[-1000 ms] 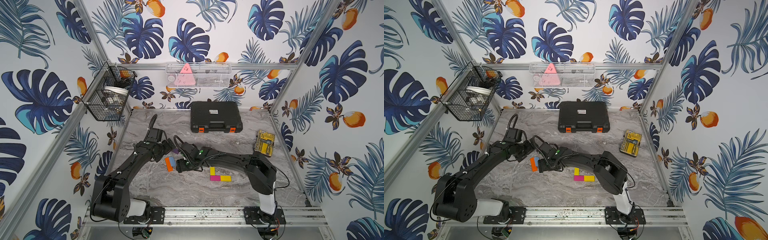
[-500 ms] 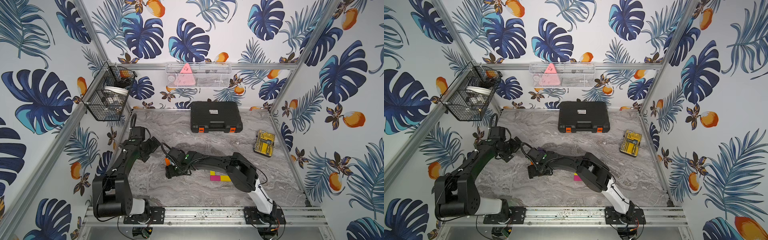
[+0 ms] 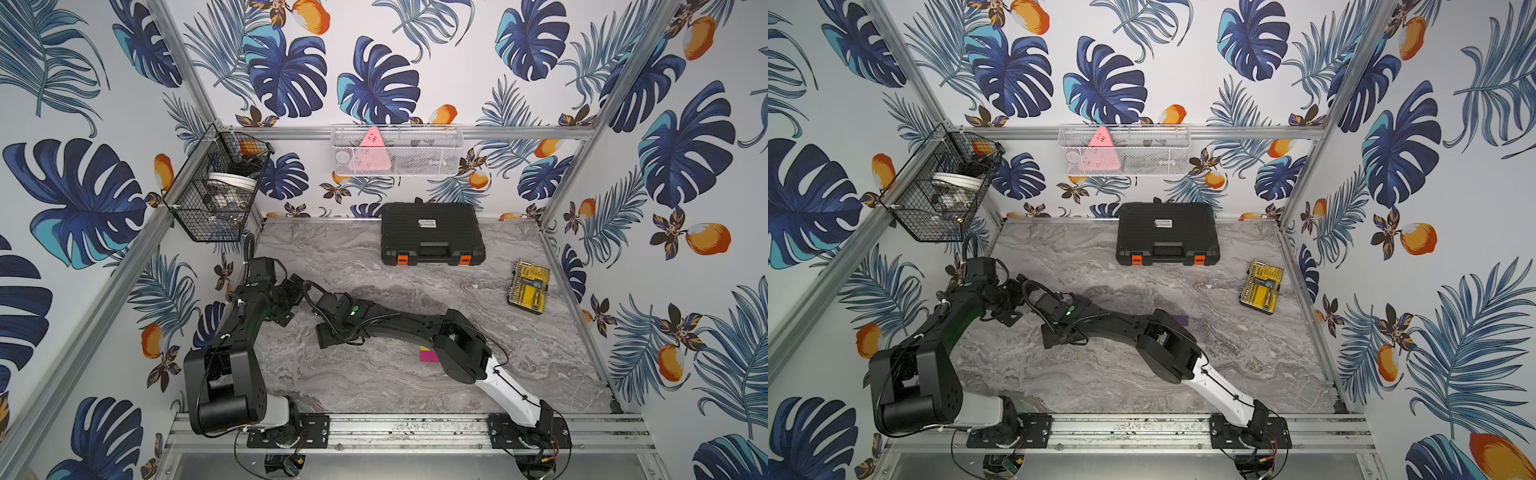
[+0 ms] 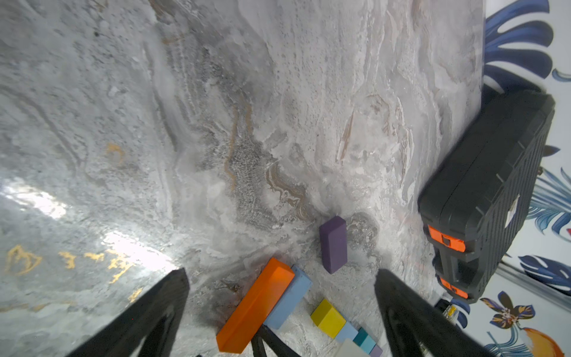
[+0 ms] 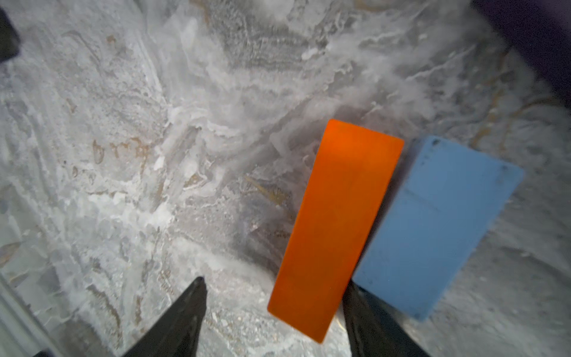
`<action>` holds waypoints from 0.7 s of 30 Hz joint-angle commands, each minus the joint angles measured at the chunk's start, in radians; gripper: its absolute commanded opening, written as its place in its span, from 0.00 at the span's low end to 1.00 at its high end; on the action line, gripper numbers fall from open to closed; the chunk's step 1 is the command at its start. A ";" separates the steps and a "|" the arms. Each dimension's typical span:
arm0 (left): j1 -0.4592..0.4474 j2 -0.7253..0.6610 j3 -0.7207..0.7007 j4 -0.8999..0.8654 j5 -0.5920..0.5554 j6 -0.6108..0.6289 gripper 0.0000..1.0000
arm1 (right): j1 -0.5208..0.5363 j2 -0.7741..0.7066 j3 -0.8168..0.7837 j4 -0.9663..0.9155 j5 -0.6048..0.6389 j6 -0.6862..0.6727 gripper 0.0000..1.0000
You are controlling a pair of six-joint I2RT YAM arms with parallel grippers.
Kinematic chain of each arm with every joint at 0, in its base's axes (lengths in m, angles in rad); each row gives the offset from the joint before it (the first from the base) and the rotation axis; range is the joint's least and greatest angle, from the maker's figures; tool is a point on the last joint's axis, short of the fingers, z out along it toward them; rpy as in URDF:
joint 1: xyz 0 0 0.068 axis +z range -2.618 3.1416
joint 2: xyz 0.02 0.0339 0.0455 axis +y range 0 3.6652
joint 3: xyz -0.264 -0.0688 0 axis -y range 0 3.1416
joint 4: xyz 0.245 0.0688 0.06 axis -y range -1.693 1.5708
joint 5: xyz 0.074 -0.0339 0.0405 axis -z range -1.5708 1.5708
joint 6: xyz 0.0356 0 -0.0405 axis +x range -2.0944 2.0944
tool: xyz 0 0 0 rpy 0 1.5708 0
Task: Assemble the letter c with building blocks
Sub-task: Pick up the building block from the center of the board.
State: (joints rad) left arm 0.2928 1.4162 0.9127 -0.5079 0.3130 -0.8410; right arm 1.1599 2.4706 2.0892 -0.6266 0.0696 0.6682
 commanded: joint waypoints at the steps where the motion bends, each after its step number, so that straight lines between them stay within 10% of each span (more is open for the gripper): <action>1: 0.016 -0.011 -0.009 0.025 -0.002 -0.046 0.99 | 0.015 0.053 0.044 -0.195 0.141 0.008 0.70; 21: 0.046 -0.030 -0.051 0.061 0.052 -0.066 0.99 | 0.060 0.075 0.095 -0.222 0.204 -0.004 0.23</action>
State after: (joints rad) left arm 0.3347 1.3872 0.8631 -0.4686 0.3435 -0.8982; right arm 1.2156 2.5507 2.2105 -0.7578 0.3565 0.6609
